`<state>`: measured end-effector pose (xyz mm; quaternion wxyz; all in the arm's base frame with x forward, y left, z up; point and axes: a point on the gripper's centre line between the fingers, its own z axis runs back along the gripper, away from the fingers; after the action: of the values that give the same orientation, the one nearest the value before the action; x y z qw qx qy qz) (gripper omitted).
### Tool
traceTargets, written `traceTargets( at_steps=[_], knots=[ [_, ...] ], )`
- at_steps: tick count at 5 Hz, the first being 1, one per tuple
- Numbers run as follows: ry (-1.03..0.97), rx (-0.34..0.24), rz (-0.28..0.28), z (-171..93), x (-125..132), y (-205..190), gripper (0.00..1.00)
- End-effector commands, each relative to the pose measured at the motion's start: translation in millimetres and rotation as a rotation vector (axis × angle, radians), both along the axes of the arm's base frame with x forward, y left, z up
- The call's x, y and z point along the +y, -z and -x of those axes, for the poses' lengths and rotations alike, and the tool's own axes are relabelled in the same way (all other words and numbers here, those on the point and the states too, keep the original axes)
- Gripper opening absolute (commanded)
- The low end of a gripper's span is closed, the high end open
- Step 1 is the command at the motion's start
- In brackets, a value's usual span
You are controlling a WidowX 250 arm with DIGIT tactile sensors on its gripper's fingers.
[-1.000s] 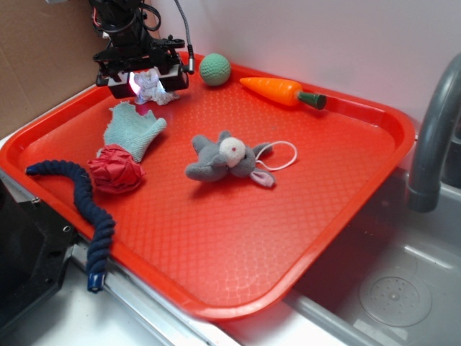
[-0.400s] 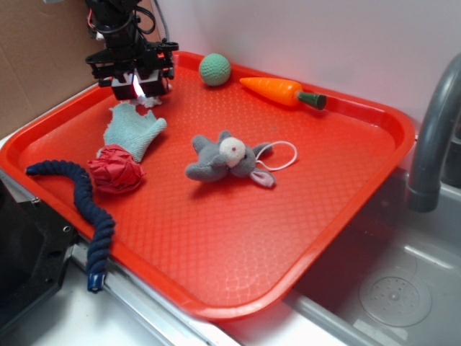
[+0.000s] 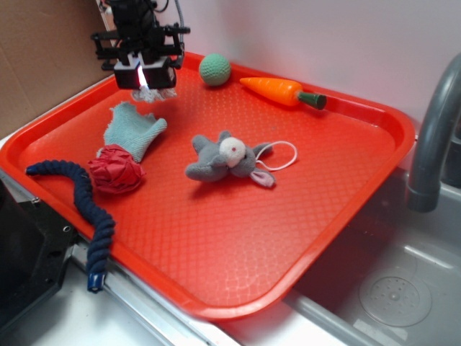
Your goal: Grab the white paper.
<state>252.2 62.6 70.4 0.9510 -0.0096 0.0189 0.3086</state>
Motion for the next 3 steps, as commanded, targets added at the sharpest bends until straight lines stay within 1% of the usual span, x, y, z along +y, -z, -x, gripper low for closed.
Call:
traceTargets(
  at_steps=[1,2,3],
  knots=[
    [0.248,-0.107,0.116,33,-50,-90,0.00],
    [0.347,-0.112,0.156,61,-66,-114,0.00],
    [0.389,-0.103,0.167,94,-69,-131,0.00]
  ],
)
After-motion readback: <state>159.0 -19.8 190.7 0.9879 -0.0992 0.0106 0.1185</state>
